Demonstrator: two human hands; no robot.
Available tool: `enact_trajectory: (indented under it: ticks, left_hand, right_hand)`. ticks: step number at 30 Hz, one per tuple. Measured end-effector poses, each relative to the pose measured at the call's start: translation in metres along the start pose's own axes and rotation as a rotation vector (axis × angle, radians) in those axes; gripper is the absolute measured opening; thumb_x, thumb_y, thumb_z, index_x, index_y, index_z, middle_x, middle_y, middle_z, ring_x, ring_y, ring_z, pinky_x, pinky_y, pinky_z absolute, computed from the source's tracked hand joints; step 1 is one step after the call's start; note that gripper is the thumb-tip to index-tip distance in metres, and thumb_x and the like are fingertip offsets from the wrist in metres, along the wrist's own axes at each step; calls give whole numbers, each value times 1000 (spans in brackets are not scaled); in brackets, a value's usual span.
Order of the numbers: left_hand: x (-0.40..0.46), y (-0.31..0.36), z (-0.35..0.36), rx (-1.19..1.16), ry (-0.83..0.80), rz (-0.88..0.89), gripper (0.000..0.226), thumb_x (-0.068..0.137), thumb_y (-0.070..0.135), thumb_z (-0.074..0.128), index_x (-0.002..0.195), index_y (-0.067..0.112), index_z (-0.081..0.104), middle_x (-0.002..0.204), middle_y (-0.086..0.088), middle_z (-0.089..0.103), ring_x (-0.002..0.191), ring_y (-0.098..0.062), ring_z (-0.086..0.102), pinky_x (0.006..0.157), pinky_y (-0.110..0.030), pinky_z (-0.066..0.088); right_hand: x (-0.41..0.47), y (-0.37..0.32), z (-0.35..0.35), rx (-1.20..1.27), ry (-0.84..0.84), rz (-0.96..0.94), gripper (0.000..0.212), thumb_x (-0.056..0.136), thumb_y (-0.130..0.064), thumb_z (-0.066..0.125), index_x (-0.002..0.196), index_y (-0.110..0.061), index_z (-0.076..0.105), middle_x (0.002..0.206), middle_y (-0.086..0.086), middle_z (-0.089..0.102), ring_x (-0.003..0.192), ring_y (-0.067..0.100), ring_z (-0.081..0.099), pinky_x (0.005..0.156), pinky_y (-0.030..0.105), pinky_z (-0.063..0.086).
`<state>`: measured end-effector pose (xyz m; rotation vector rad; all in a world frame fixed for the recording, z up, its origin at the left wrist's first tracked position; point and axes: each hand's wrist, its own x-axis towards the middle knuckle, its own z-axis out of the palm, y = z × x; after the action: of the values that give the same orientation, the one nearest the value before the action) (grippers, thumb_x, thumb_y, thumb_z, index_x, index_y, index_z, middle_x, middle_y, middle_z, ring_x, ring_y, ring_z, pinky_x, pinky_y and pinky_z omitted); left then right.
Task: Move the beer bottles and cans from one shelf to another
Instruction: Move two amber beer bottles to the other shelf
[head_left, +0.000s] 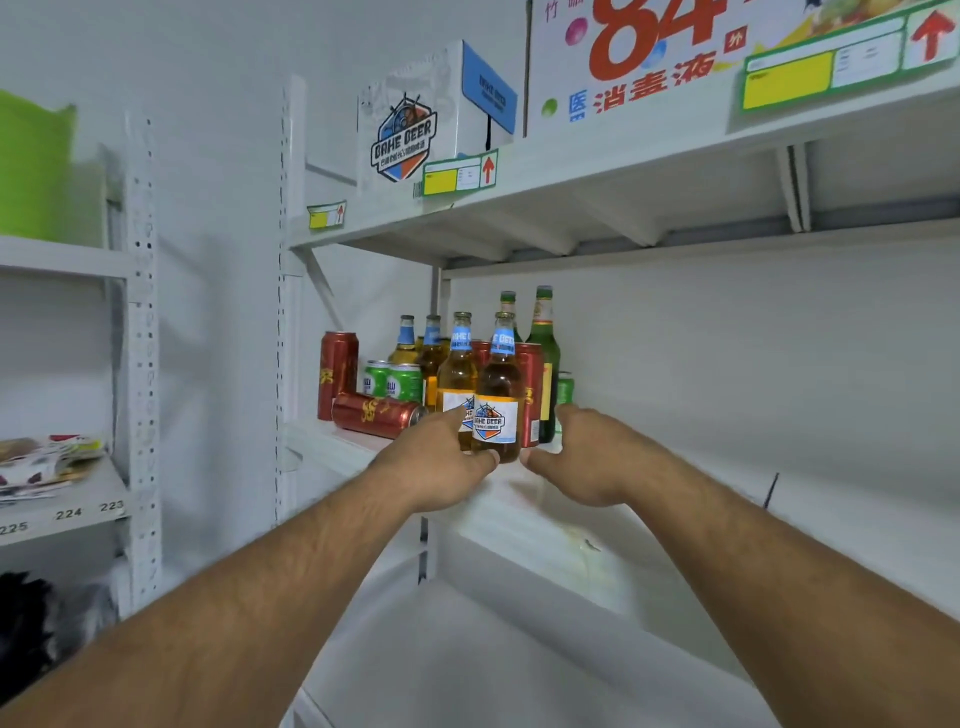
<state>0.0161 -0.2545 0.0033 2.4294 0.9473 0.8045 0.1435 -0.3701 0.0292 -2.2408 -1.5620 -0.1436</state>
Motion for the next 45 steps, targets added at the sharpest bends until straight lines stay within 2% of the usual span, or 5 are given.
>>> enact_trajectory:
  ticks: [13,24,28,33,45]
  left_hand:
    - [70,-53,-6,-136,26,41,37,95,33,69,131,30,60,109,14,64,99,-10,60,87,-29,47]
    - [148,-106,-17,-330,42,100,63,90,26,77,144,10,47,120,5,61,98,-10,52,82,-25,40]
    - [174,-122,-14,-374,-6,112,57,80,30,86,128,19,57,115,7,70,103,-18,69,89,-38,56]
    - [200,-130,-5,-423,-66,163,61,74,32,90,125,19,58,113,3,71,101,-20,69,76,-31,54]
    - [227,-135,2,-252,-150,221,68,69,57,85,124,25,59,104,5,68,91,-19,67,82,-35,56]
  right_hand:
    - [48,-10,20,3,58,58,48,99,-41,57,144,-28,46,135,0,60,115,20,58,89,30,46]
    - [110,-45,39,135,280,380,59,95,-50,59,139,-11,46,131,8,60,105,23,56,77,29,43]
    - [127,-55,49,286,373,467,61,95,-49,59,139,-9,45,124,8,58,91,16,45,63,26,38]
    - [149,-64,64,399,449,533,32,90,-48,66,97,-19,53,89,-3,58,85,17,56,53,24,37]
    - [183,-56,80,473,538,604,40,81,-46,77,107,-17,69,93,1,72,88,19,68,72,29,53]
